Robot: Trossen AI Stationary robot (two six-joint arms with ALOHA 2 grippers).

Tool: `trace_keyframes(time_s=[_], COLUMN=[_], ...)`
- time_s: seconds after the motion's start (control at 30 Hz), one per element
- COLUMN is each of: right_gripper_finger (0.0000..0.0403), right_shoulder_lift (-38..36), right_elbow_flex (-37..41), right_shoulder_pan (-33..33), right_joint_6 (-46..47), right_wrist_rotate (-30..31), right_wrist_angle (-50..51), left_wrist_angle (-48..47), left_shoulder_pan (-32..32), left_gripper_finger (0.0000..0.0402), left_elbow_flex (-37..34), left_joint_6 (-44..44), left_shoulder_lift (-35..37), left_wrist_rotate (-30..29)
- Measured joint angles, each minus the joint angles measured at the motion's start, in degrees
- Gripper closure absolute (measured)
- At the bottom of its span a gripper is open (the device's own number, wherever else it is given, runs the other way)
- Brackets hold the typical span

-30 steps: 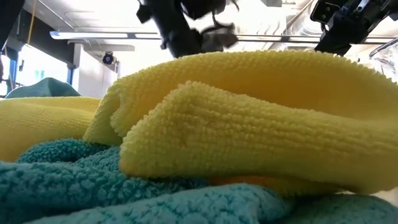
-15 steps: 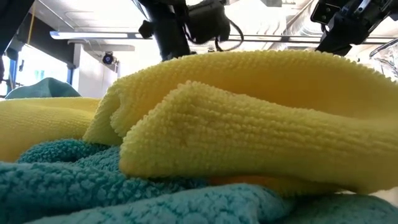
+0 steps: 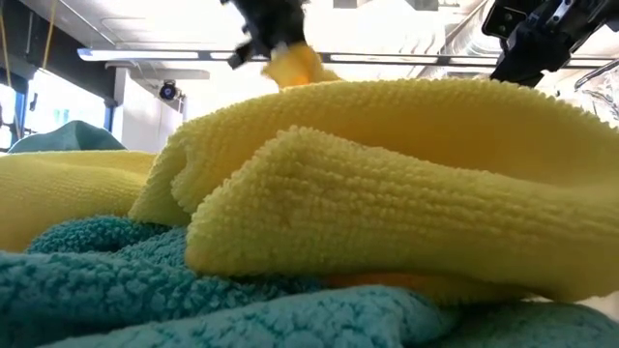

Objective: Sort microfiber towel by color & place in baskets
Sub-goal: Put the yellow towel into the top transparent bin

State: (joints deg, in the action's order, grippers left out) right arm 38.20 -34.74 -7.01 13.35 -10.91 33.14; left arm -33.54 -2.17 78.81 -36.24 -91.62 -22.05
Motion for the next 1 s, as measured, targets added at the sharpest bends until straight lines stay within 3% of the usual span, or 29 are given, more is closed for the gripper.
trace_keyframes(time_s=[0.3,0.57,0.77,1.0], right_gripper_finger=[0.0403,0.0403,0.0403,0.0403], right_shoulder_lift=[0.0,0.0,0.0,0.0], right_elbow_flex=[0.0,0.0,0.0,0.0], right_shoulder_pan=[0.0,0.0,0.0,0.0], right_joint_6=[5.5,12.5,15.2,19.5], right_wrist_rotate=[2.5,9.1,12.0,16.5], right_wrist_angle=[-3.4,-6.9,-8.9,-9.1], left_wrist_angle=[-6.3,-9.2,-9.9,-21.0], left_shoulder_pan=[4.7,12.6,20.3,28.7], left_gripper_finger=[0.0401,0.0401,0.0401,0.0401], left_elbow_flex=[0.0,0.0,0.0,0.0], left_joint_6=[8.8,19.9,26.9,24.3], left_shoulder_lift=[15.4,27.0,31.8,33.1], left_wrist_rotate=[-7.3,-11.5,-14.3,-13.0])
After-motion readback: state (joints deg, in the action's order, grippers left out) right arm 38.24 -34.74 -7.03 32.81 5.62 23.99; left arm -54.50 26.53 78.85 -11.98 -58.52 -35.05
